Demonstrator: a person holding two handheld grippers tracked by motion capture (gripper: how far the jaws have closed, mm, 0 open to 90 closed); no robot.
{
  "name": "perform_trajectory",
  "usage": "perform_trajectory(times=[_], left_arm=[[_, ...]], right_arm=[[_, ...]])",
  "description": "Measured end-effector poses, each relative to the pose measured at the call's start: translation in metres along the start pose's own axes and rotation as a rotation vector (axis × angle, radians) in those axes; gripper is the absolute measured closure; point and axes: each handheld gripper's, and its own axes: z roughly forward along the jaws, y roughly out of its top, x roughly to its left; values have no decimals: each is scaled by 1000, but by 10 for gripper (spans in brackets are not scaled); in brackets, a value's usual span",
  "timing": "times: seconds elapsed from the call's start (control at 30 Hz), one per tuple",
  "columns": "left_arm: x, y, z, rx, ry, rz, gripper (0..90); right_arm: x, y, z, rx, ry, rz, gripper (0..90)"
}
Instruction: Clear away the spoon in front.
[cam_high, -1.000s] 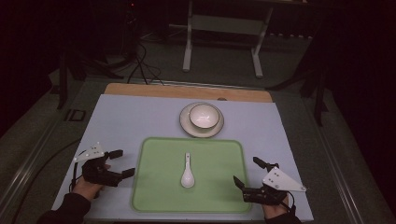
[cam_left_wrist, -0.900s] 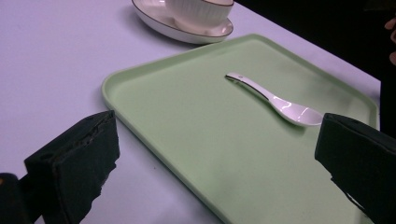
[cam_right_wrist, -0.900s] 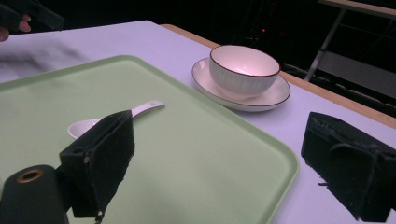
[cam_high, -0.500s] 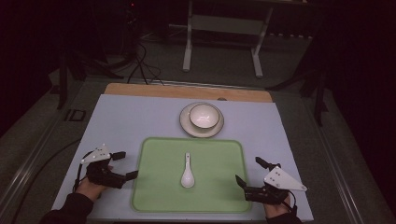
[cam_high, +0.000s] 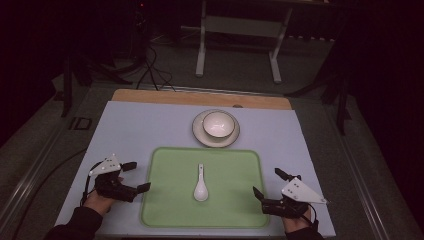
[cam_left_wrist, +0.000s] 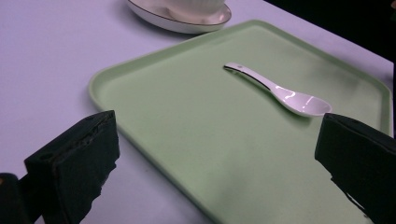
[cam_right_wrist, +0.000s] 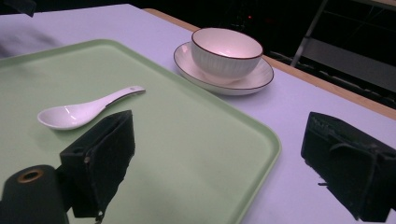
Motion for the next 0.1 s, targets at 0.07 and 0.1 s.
perform_trajectory(times=[0.07, 0.1], left_arm=[[-3, 2, 2, 4, -10, 5, 0], [-5, 4, 3, 4, -14, 13, 0]], right_arm=[[0, 0, 0, -2, 3, 2, 99], [0, 0, 0, -2, 2, 3, 99]])
